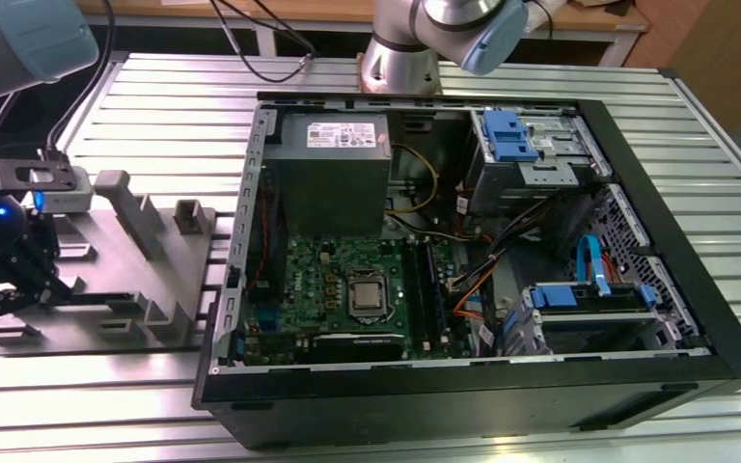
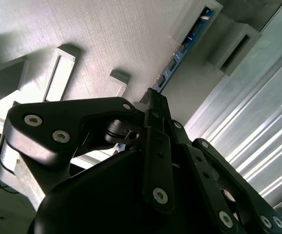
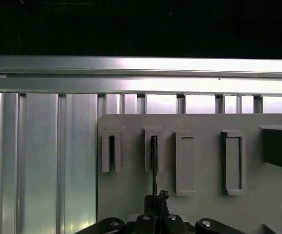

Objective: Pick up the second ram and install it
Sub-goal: 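Pick up the second ram and move it above second insertion slot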

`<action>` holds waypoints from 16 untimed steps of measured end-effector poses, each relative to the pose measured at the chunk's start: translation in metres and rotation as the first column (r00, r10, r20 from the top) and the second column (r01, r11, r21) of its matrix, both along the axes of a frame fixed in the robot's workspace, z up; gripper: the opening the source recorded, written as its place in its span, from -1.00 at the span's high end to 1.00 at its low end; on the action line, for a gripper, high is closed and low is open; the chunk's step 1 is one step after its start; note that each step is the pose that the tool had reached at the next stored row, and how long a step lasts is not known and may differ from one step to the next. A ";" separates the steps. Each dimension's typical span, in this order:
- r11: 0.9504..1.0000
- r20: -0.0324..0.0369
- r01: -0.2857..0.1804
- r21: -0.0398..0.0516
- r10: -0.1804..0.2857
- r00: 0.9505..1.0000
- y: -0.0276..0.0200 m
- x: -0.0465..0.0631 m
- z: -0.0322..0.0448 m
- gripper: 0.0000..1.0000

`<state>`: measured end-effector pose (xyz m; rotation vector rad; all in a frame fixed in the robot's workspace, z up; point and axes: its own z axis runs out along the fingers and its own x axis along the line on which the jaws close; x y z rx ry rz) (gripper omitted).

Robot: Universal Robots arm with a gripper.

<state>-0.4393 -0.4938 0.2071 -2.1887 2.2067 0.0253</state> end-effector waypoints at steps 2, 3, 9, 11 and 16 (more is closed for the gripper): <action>1.000 0.000 0.000 0.000 0.000 1.000 0.0000 0.000 0.0007 0.77; 1.000 0.000 0.000 0.000 0.000 1.000 0.0000 0.000 0.0018 0.77; 1.000 0.000 0.000 0.000 0.000 1.000 0.0000 0.000 0.0140 0.77; 1.000 0.000 0.000 0.000 0.000 1.000 0.0000 0.000 0.0205 0.77; 1.000 0.000 0.000 0.000 0.000 1.000 0.0000 0.000 0.0366 0.77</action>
